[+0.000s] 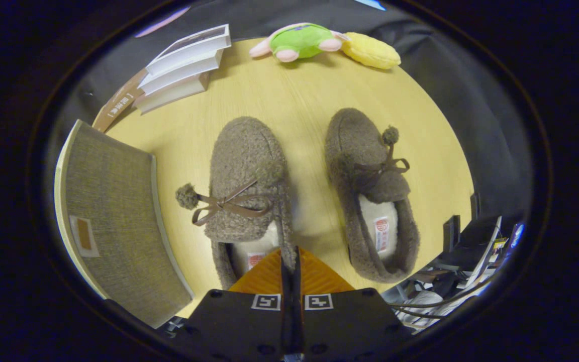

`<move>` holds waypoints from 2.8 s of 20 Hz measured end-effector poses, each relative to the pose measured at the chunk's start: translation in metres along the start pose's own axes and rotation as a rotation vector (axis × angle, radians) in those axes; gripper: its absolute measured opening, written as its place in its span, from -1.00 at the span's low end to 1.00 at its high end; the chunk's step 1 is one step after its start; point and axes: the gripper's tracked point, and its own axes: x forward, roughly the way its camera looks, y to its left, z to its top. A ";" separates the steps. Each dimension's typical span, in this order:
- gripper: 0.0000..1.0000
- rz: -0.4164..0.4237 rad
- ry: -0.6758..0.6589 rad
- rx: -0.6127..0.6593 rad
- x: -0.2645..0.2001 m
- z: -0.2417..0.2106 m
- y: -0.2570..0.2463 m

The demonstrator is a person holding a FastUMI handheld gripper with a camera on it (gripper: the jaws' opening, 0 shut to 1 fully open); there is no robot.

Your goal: Open the storage box then place both shoes into the box .Put the left shoe in first, then the right shoe, with the right side of both shoes facing outward in a uniform manner.

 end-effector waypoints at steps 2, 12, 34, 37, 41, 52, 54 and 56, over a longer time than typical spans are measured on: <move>-0.93 -0.052 0.004 -0.030 -0.014 0.000 -0.006; -0.93 -0.206 -0.052 -0.063 -0.111 0.012 -0.021; -0.93 -0.083 -0.166 -0.217 -0.227 0.006 0.165; -0.93 -0.034 -0.129 -0.220 -0.198 0.001 0.197; -0.93 0.009 -0.064 -0.254 -0.154 -0.013 0.229; -0.91 0.118 0.062 -0.296 -0.072 -0.052 0.284; -0.85 0.112 0.062 -0.327 -0.071 -0.053 0.281; -0.79 0.119 0.056 -0.321 -0.074 -0.053 0.278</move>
